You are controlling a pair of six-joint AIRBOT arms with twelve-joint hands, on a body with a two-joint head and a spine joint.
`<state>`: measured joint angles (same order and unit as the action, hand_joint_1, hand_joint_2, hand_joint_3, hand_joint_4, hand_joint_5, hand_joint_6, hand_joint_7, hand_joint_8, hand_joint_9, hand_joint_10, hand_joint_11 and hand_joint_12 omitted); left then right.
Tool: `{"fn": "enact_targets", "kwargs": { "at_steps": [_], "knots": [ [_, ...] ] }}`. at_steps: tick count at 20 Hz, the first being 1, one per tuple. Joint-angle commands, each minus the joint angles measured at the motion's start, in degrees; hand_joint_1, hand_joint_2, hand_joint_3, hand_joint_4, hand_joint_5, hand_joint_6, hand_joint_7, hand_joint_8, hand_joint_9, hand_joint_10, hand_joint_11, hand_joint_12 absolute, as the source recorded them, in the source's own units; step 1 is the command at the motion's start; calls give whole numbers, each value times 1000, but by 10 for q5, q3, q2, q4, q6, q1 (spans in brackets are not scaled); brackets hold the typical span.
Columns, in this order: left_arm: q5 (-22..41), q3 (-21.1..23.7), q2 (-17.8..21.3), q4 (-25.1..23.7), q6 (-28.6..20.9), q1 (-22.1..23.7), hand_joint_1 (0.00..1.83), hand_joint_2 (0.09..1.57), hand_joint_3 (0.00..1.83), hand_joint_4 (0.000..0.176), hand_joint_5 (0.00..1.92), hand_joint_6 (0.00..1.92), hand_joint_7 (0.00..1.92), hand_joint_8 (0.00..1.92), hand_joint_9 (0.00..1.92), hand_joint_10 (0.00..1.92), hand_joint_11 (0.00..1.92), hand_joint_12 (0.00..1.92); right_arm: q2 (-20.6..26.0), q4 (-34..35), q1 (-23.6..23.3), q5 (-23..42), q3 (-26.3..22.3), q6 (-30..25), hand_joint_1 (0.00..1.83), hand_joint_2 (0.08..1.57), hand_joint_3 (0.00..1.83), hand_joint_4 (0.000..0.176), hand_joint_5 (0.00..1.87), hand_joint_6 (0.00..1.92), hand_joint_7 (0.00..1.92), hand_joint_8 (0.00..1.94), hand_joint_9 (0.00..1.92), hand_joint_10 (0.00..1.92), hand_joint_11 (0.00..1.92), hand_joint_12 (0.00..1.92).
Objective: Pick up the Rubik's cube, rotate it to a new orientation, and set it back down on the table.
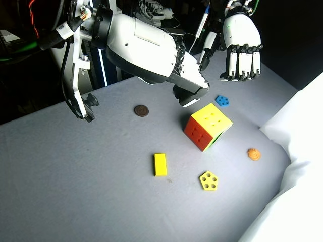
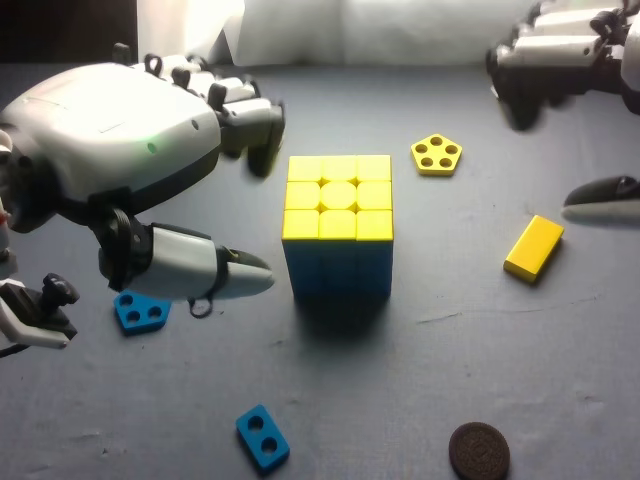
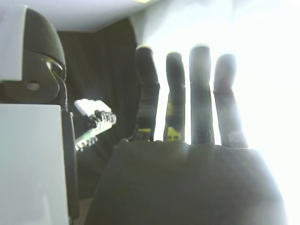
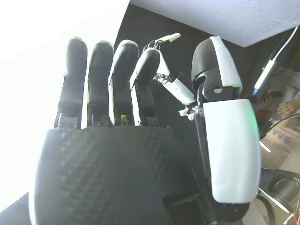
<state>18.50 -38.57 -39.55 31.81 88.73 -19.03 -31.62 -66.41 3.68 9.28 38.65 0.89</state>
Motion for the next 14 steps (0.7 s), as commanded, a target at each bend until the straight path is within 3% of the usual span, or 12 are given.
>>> {"fn": "enact_targets", "kwargs": {
  "at_steps": [1,6,10,13,14],
  "knots": [
    [55,-1,1,-9,2,9,507,1070,29,48,0,0,0,0,0,0,0,44,3,12,-11,28,-1,-2,635,1165,64,0,54,29,75,10,54,40,0,0],
    [55,-2,-1,8,11,13,556,1072,11,49,0,0,0,0,0,0,10,4,3,12,-11,28,-1,-2,603,1182,46,0,38,12,44,1,24,16,0,0],
    [47,-2,-10,90,100,25,585,1062,3,50,0,0,0,0,0,0,2,1,3,12,-11,28,-1,-2,619,1189,36,0,31,6,53,4,26,13,0,0],
    [47,-6,-35,228,223,43,784,1023,0,57,0,0,0,0,0,0,0,0,3,12,-11,28,-1,-2,623,1195,32,0,30,3,38,1,31,13,0,0],
    [55,-20,-79,386,371,72,958,995,0,66,0,0,0,0,0,0,0,0,3,12,-11,28,-1,-2,614,1198,30,0,24,1,46,6,34,12,0,0]
  ]
}}
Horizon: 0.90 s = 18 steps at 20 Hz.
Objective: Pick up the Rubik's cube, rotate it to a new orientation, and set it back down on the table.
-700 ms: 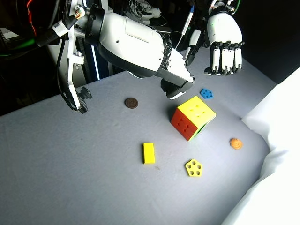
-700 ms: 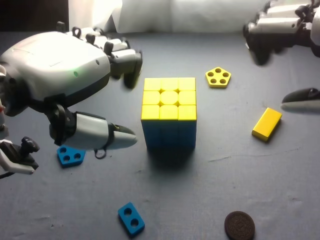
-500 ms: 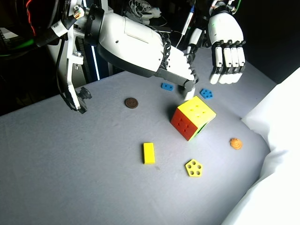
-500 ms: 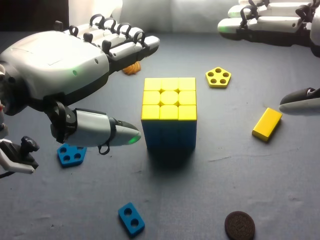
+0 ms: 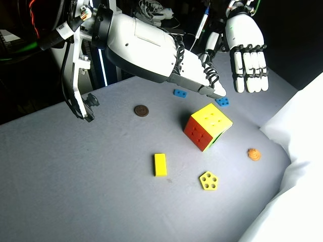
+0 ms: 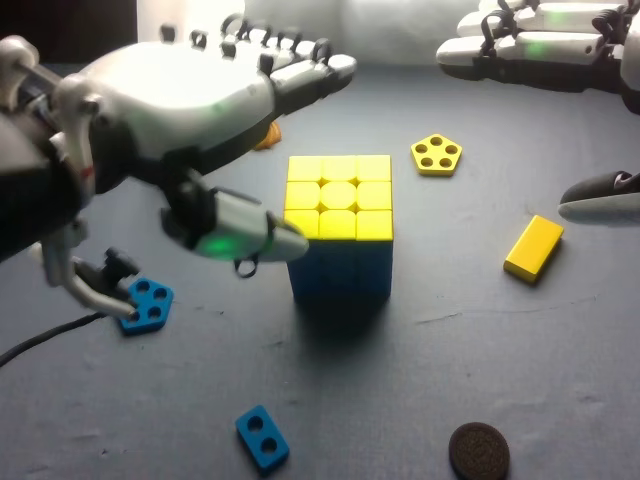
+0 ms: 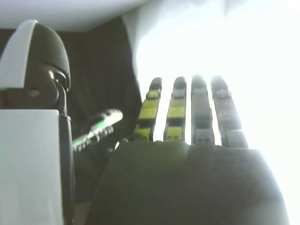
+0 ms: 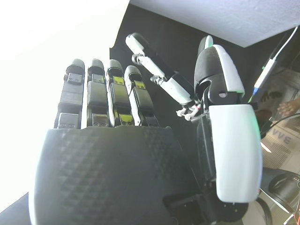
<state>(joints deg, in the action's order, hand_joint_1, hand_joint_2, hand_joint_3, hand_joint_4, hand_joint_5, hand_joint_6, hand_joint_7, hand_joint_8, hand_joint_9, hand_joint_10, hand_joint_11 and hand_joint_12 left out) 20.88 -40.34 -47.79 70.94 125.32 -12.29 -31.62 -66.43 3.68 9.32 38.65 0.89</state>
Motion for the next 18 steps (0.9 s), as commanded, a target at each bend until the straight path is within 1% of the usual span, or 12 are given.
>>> {"fn": "enact_targets", "kwargs": {
  "at_steps": [1,2,3,4,5,8,9,10,12,13,15,18],
  "knots": [
    [40,-5,-6,6,12,5,958,995,0,66,0,0,0,0,0,0,0,0,3,13,-11,28,-1,-2,614,1198,30,0,24,1,46,6,34,12,0,0],
    [55,-5,-14,14,12,5,958,995,0,66,0,0,0,0,0,0,0,0,3,13,-11,28,-1,-2,614,1198,30,0,24,1,46,6,34,12,0,0],
    [73,-5,-24,25,12,1,1042,965,0,79,0,0,0,0,0,0,0,0,3,13,-11,28,-1,-2,630,1197,27,0,45,9,63,11,42,15,0,0],
    [85,-5,-31,32,13,-1,1042,965,0,79,0,0,0,0,0,0,0,0,3,13,-11,28,-1,-2,630,1197,27,0,45,9,63,11,42,15,0,0],
    [110,-5,-46,58,29,-2,1127,1015,0,75,0,0,0,0,0,0,0,0,3,13,-11,28,-1,-2,586,1207,27,0,25,0,45,1,67,22,0,0],
    [156,-11,-80,115,71,-5,1122,1065,10,59,0,0,0,0,0,0,0,0,3,13,-11,28,-1,-2,626,1204,16,0,51,10,76,12,69,17,0,0],
    [162,-16,-92,131,86,-5,1136,1047,1,47,0,0,0,0,0,0,0,0,3,13,-11,28,-1,-2,642,1205,16,0,43,6,65,6,57,11,0,0],
    [165,-19,-100,144,97,-5,1137,1043,0,44,0,0,0,0,0,0,0,0,3,13,-11,28,-1,-2,629,1209,17,0,29,1,39,1,41,4,0,0],
    [174,-32,-126,172,129,-6,1150,1026,0,43,0,0,0,0,0,0,0,0,3,13,-11,28,-1,-2,663,1198,10,0,63,15,65,11,60,11,0,0],
    [179,-35,-133,174,134,-7,1136,1032,0,38,0,0,0,0,0,0,0,0,3,13,-11,28,-1,-2,643,1203,11,0,59,12,60,8,56,8,0,0],
    [189,-42,-148,174,138,-12,1141,1033,0,45,0,0,0,0,0,0,0,0,3,13,-11,28,-1,-2,635,1207,13,0,63,13,63,8,57,8,0,0],
    [208,-50,-163,183,150,-17,1144,1017,0,46,0,0,0,0,0,0,0,0,3,13,-11,28,-1,-2,649,1197,6,0,81,17,90,13,58,7,0,0]
  ]
}}
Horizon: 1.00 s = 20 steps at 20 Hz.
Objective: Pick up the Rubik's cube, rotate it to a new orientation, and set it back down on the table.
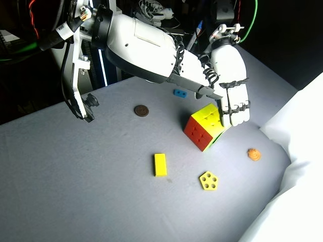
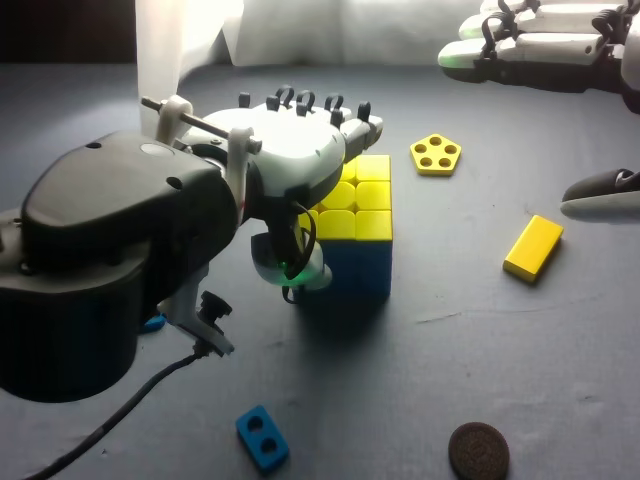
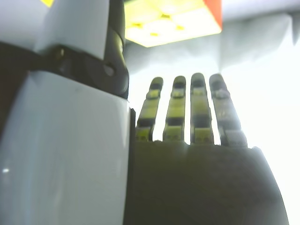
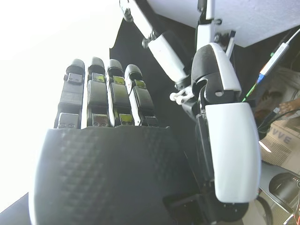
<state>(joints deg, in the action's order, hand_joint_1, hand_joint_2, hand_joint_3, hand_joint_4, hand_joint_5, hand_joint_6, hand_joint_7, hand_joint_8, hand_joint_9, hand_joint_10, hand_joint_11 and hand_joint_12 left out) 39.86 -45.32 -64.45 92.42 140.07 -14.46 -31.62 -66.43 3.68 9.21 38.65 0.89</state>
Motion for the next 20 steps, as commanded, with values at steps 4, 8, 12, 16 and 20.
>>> {"fn": "enact_targets", "kwargs": {
  "at_steps": [4,8,12,16,20],
  "knots": [
    [27,-17,-17,-29,3,-5,1117,1028,0,46,0,0,0,0,0,0,0,0,3,13,-12,29,-1,-2,644,1216,12,0,31,1,46,0,37,0,0,0],
    [28,-43,-36,-29,3,-6,1107,1032,0,49,0,0,0,0,0,0,0,0,3,13,-12,29,-1,-2,620,1214,9,0,39,6,73,8,48,4,0,0],
    [29,-60,-47,-14,19,-3,1079,1050,5,52,0,0,0,0,0,0,0,0,3,13,-12,29,-1,-2,657,1202,2,0,44,7,66,3,44,2,0,0],
    [32,-65,-48,2,38,-3,1071,1055,4,55,0,0,0,0,0,0,0,0,3,13,-12,29,-1,-2,673,1201,1,0,44,5,46,0,38,0,0,0],
    [33,-75,-56,14,46,-3,1099,1041,0,60,0,0,0,0,0,0,0,0,3,13,-12,29,-1,-2,649,1206,3,0,39,1,51,1,48,4,0,0]
  ]
}}
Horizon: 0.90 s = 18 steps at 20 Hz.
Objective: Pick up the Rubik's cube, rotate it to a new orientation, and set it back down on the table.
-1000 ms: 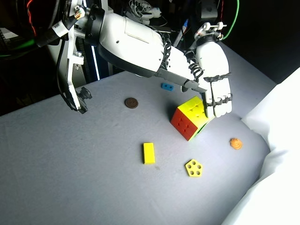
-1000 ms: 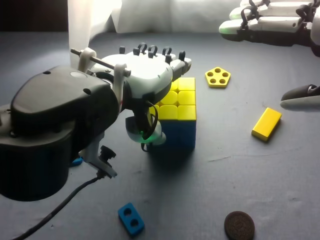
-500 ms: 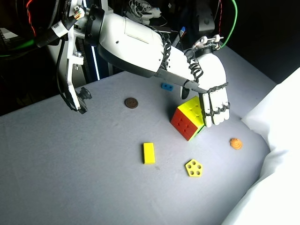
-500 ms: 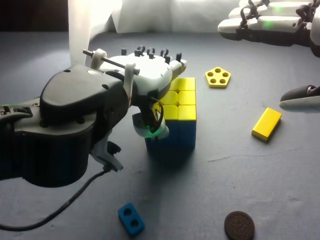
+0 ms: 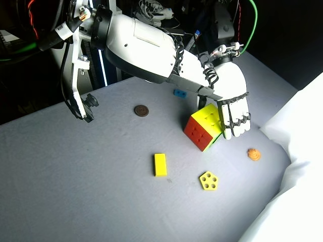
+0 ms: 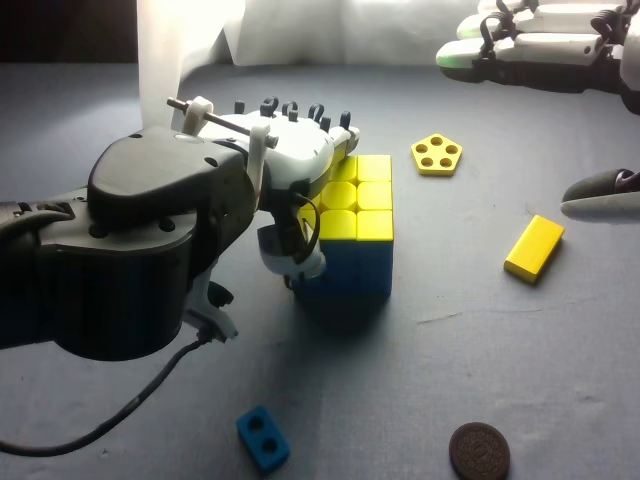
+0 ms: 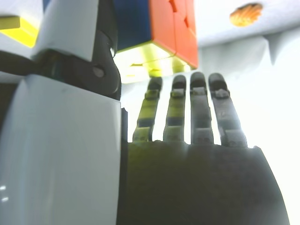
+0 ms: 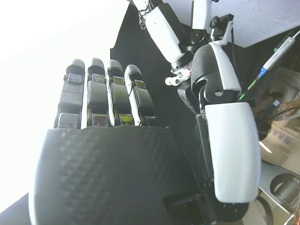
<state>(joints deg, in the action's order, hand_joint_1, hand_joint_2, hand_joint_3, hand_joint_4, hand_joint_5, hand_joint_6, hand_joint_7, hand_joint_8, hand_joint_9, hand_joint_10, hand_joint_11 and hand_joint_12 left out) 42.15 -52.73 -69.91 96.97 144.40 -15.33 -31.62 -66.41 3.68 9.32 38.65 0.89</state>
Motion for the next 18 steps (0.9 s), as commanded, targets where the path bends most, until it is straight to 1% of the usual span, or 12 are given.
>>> {"fn": "enact_targets", "kwargs": {
  "at_steps": [1,2,3,5,7,9,11,13,14,16,18],
  "knots": [
    [10,-4,-3,-30,3,6,1082,1047,1,62,0,0,0,0,0,0,0,0,3,12,-12,28,-1,-2,654,1210,5,0,19,0,27,0,23,0,0,0],
    [10,-7,-5,-29,4,6,1088,1046,0,66,0,0,0,0,0,0,0,0,3,12,-12,28,-1,-2,665,1206,3,0,24,4,34,4,25,3,0,0],
    [10,-10,-7,-23,10,7,1106,1039,0,63,0,0,0,0,0,0,0,0,3,12,-12,28,-1,-2,651,1212,5,0,23,3,30,3,24,3,0,0],
    [10,-16,-12,-9,27,10,1072,1046,1,59,0,0,0,0,0,0,0,0,3,12,-12,28,-1,-2,645,1214,6,0,26,4,32,3,30,5,0,0],
    [9,-23,-18,-6,31,10,1083,1036,0,56,0,0,0,0,0,0,0,0,3,12,-12,28,-1,-2,628,1213,5,0,16,0,22,0,29,4,0,0],
    [8,-31,-25,0,33,10,1094,1014,0,58,0,0,0,0,0,0,0,0,3,12,-12,28,-1,-2,639,1214,5,0,32,7,26,2,33,5,0,0],
    [8,-37,-32,7,38,10,1076,1040,1,59,0,0,0,0,0,0,0,0,3,12,-12,28,-1,-2,637,1217,6,0,37,8,29,3,38,7,0,0],
    [8,-43,-38,15,44,10,1068,1032,0,60,0,0,0,0,0,0,0,0,3,12,-12,28,-1,-2,636,1215,5,0,34,7,31,3,34,5,0,0],
    [8,-45,-39,19,46,8,1094,1024,0,65,0,0,0,0,0,0,0,0,3,12,-12,28,-1,-2,651,1206,1,0,53,14,44,8,42,8,0,0],
    [8,-48,-41,19,46,6,1091,1023,0,62,0,0,0,0,0,0,0,0,3,12,-12,28,-1,-2,631,1216,5,0,42,9,33,2,40,7,0,0],
    [8,-50,-41,19,46,4,1079,1028,0,60,0,0,0,0,0,0,0,0,3,12,-12,28,-1,-2,652,1213,2,0,27,2,23,1,21,2,0,0]
  ]
}}
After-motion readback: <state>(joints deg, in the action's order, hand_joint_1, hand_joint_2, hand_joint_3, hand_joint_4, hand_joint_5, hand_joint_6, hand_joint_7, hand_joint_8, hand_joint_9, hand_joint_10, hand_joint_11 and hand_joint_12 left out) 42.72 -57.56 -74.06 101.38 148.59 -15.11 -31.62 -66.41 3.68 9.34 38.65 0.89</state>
